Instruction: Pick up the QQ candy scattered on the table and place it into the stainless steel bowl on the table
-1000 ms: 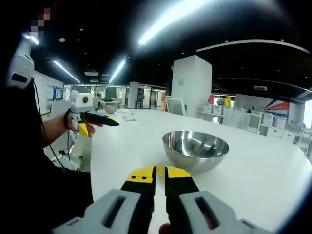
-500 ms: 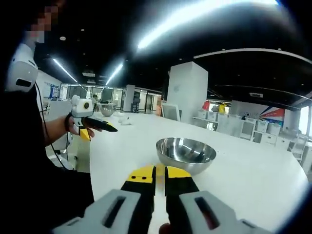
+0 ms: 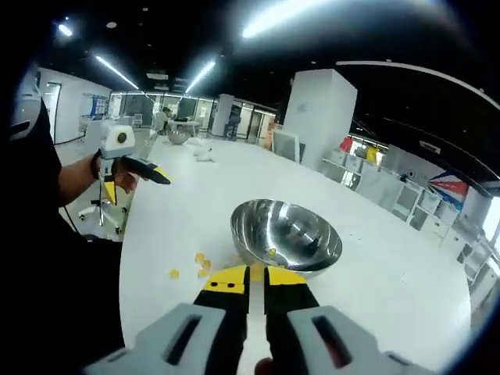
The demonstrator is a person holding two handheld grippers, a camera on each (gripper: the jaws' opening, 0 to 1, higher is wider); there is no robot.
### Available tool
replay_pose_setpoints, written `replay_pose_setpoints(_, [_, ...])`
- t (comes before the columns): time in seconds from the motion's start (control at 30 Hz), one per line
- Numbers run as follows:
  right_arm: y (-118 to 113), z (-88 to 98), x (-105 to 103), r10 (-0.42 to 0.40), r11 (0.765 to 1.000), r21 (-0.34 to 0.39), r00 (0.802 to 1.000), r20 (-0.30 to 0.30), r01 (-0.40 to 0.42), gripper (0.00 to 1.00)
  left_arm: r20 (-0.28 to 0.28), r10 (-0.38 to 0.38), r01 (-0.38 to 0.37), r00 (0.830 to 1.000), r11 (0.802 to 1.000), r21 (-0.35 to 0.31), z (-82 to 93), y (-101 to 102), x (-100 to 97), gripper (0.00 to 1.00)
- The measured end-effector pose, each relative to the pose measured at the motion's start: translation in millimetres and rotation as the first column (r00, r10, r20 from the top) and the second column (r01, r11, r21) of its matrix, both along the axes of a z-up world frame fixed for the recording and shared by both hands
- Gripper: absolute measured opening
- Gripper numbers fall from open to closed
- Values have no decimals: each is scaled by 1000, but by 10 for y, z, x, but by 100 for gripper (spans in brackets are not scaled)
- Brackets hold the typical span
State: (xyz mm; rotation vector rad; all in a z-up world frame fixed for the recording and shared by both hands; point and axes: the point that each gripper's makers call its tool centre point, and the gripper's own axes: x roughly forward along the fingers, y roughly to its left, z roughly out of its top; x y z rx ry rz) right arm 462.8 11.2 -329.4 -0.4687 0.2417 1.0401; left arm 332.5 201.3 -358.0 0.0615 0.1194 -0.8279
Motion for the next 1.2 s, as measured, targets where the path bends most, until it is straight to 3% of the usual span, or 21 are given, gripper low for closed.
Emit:
replay_pose_setpoints(0.3, [317,-7,516,46,985,-165,997,-66,-56,9,-4,1,-1,1000,1000,-1,-14,25,14,74])
replay_pose_setpoints(0.47, [460,-126,759,65,959,-268,991,-114,-94,9,-8,1,-1,1000,1000,-4,-23,44,7,74])
replay_pose_setpoints(0.6, [497,-271,839,96,918,-372,987,-132,-139,9,-12,9,-10,1000,1000,-9,-45,83,8,73])
replay_pose_setpoints(0.83, [561,-416,906,111,874,-453,980,-163,-174,9,-18,25,-26,1000,1000,-17,-65,144,16,73])
replay_pose_setpoints(1.07, [595,-403,882,122,871,-456,979,-164,-185,11,-18,30,-31,999,999,-19,-69,168,17,73])
replay_pose_setpoints(1.2, [592,-402,864,124,869,-459,979,-160,-185,19,-14,31,-32,999,999,-25,-55,178,13,73])
